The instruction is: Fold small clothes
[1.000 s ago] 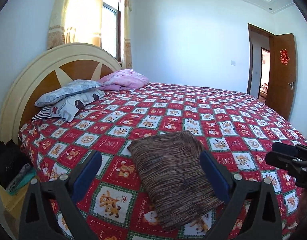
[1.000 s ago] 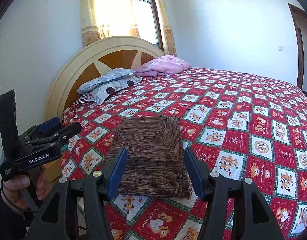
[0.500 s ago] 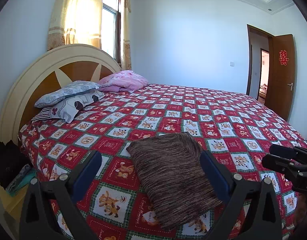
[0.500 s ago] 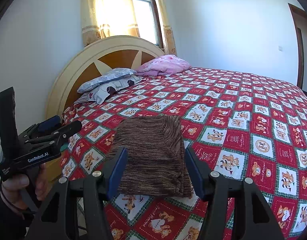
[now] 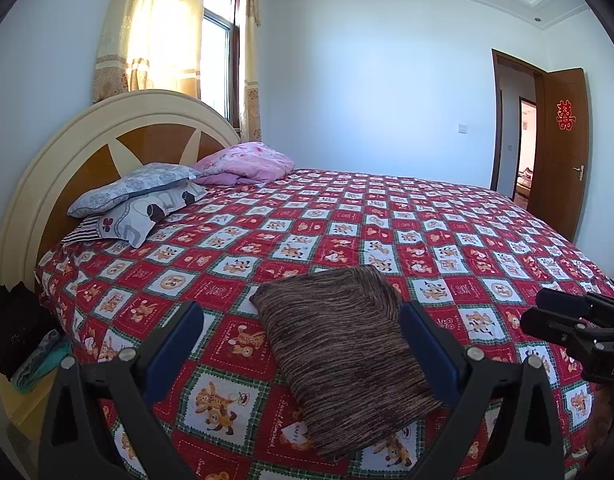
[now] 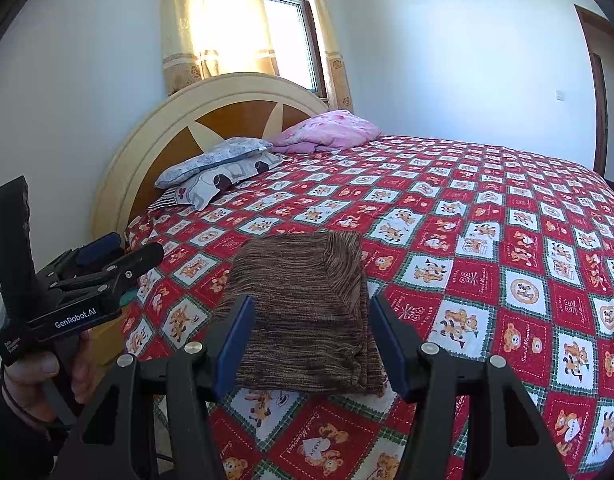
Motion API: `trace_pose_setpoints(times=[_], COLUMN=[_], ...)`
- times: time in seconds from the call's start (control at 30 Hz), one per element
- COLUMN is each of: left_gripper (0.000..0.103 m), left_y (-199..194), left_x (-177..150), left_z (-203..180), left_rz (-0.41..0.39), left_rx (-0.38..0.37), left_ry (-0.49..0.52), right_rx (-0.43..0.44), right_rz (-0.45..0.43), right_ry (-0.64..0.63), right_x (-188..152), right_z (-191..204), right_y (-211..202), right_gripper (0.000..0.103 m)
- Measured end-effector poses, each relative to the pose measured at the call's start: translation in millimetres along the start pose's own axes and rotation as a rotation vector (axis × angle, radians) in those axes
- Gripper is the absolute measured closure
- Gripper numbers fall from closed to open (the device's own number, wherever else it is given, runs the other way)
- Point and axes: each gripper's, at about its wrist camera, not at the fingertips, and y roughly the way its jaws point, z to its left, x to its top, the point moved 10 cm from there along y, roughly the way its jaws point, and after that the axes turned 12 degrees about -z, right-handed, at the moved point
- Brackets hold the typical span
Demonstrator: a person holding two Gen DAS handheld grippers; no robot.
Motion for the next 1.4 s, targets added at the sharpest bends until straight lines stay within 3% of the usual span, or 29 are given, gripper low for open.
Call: trace_pose_setpoints(times=[1.17,1.4], left_gripper=[0.000,0.000], left_y=[-3.2,-1.5], left_x=[2.7,0.1], left_z=[-10.0,-8.9], left_rz=[0.007,0.024], left_rx=[-0.023,0.001], left_ry=[0.013,0.030], right_rx=[0.004,0.009], right_rz=[-0.038,-0.042], right_ry=[-0.001,0.000], right_x=[8.8,9.5], right_z=[4.3,5.9], right_y=[-5.3,-5.7], right_gripper=[0.042,0.042])
